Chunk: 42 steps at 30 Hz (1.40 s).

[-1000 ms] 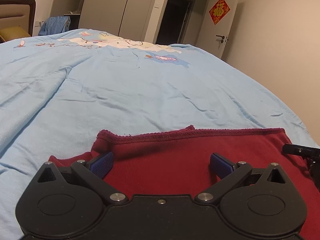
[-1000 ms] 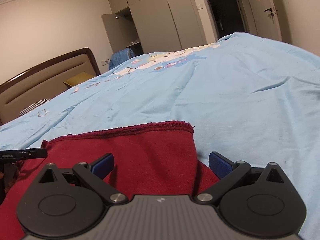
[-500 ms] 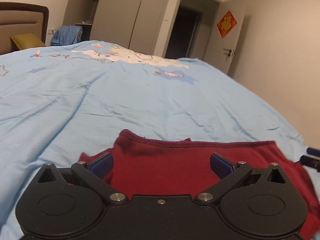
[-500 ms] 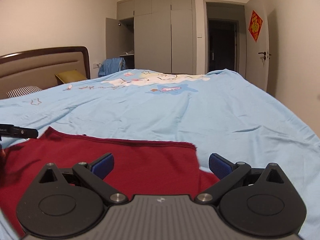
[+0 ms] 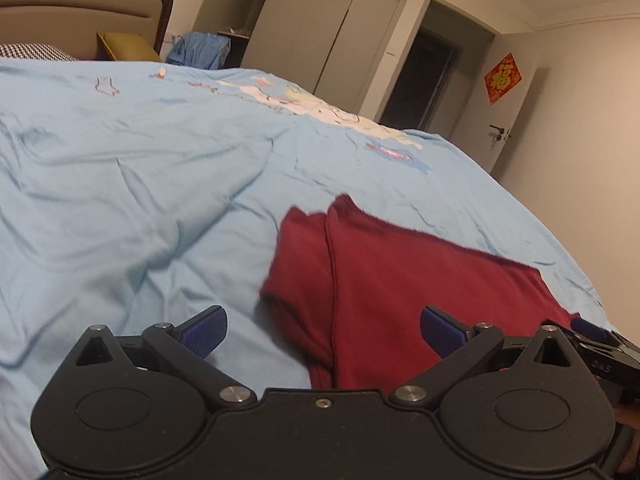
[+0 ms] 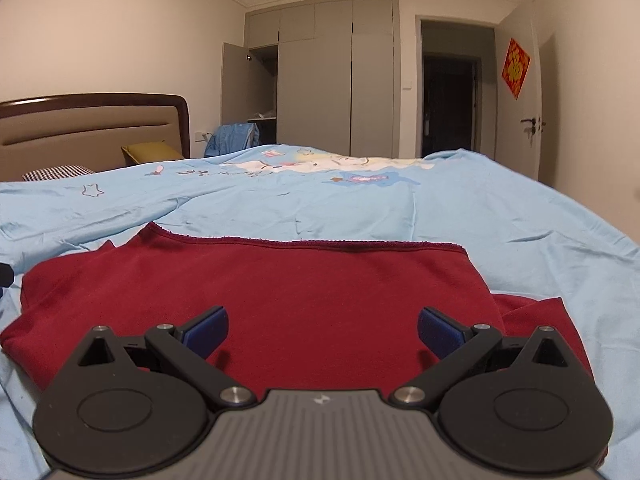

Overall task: Fold small clothes
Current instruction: 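Move the open left tool to the folded sweater's side edge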

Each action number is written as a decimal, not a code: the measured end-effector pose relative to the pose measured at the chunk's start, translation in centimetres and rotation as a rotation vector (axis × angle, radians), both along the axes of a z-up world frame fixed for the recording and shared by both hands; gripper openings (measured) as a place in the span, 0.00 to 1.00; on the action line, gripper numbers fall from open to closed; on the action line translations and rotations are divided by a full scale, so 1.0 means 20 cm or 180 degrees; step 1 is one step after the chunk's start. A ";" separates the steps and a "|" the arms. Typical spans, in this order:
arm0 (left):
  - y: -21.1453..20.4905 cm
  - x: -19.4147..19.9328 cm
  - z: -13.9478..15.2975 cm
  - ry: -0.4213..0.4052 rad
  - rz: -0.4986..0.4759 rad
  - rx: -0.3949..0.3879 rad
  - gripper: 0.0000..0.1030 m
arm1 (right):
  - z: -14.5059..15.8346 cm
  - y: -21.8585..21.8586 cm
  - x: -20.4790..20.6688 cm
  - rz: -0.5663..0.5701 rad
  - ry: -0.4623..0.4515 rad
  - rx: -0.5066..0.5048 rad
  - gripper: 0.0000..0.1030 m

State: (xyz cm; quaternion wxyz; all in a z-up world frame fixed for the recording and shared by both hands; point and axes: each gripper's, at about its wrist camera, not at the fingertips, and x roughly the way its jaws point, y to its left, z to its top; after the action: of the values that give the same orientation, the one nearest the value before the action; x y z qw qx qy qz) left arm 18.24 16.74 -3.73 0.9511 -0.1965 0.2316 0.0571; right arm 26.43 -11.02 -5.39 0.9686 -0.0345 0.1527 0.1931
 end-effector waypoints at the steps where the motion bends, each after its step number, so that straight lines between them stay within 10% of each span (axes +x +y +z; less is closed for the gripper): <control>1: -0.01 0.00 -0.02 0.0017 -0.0020 -0.0014 0.99 | -0.01 0.02 -0.01 0.0014 -0.0034 -0.0049 1.00; 31: -0.11 0.10 -0.16 -0.0093 -0.0063 -0.0556 0.98 | -0.21 -0.01 -0.02 0.0093 -0.0015 0.0107 1.00; 42: 0.00 0.18 -0.17 -0.0090 0.0292 -0.0824 0.61 | -0.21 -0.01 -0.02 0.0093 -0.0017 0.0108 1.00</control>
State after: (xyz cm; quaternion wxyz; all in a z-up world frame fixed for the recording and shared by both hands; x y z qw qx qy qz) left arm 21.80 16.79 -7.12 0.9173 -0.3287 0.2143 0.0674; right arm 26.12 -11.30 -9.65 0.9665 -0.0209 0.1463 0.2097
